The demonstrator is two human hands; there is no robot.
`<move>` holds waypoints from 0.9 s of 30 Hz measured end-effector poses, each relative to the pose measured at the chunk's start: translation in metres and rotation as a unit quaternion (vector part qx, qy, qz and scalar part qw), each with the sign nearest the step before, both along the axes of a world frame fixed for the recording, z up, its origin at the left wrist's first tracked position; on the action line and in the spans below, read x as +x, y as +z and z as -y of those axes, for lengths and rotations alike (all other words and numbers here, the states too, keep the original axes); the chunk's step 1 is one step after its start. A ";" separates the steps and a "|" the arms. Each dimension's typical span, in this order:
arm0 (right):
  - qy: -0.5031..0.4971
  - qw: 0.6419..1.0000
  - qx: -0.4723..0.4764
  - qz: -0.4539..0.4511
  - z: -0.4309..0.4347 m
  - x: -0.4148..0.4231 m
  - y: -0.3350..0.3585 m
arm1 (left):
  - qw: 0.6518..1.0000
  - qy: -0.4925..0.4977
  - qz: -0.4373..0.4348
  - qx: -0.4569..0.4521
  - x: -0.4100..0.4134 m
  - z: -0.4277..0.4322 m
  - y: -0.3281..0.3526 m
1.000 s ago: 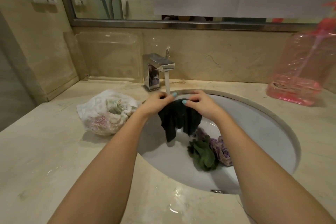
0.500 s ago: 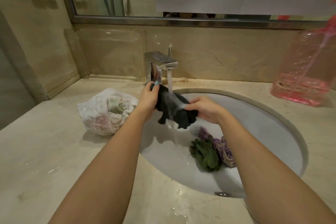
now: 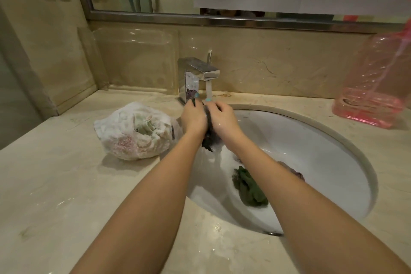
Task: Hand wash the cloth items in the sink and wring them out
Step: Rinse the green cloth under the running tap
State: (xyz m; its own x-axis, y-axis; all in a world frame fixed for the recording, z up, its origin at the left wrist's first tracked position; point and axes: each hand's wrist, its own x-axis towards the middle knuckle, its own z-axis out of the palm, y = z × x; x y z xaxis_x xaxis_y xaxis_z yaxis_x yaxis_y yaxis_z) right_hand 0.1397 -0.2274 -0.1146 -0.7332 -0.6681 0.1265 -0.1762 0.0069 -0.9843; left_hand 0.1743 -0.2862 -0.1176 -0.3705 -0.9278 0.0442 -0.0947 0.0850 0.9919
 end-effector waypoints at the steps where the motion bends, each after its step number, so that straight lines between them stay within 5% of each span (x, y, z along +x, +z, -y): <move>1: -0.004 1.000 0.010 -0.024 0.001 0.002 0.001 | 1.000 -0.005 0.009 0.013 0.003 0.000 -0.001; 8: -0.189 0.979 -0.004 0.082 -0.019 -0.032 0.001 | 0.991 -0.128 -0.019 0.032 -0.012 -0.056 0.003; 14: -0.056 0.996 0.030 -0.062 0.002 0.005 0.001 | 0.995 -0.027 -0.030 0.095 0.007 -0.008 0.003; 17: -0.066 0.995 0.054 -0.057 -0.003 -0.008 0.001 | 0.989 -0.097 0.006 0.112 0.010 -0.014 0.005; 22: -0.103 0.990 0.086 0.033 -0.016 -0.030 -0.003 | 0.978 -0.162 0.006 0.129 0.017 -0.030 0.008; 27: -0.011 0.967 -0.083 0.240 -0.022 -0.036 0.009 | 0.970 -0.154 -0.026 0.185 0.029 -0.009 0.001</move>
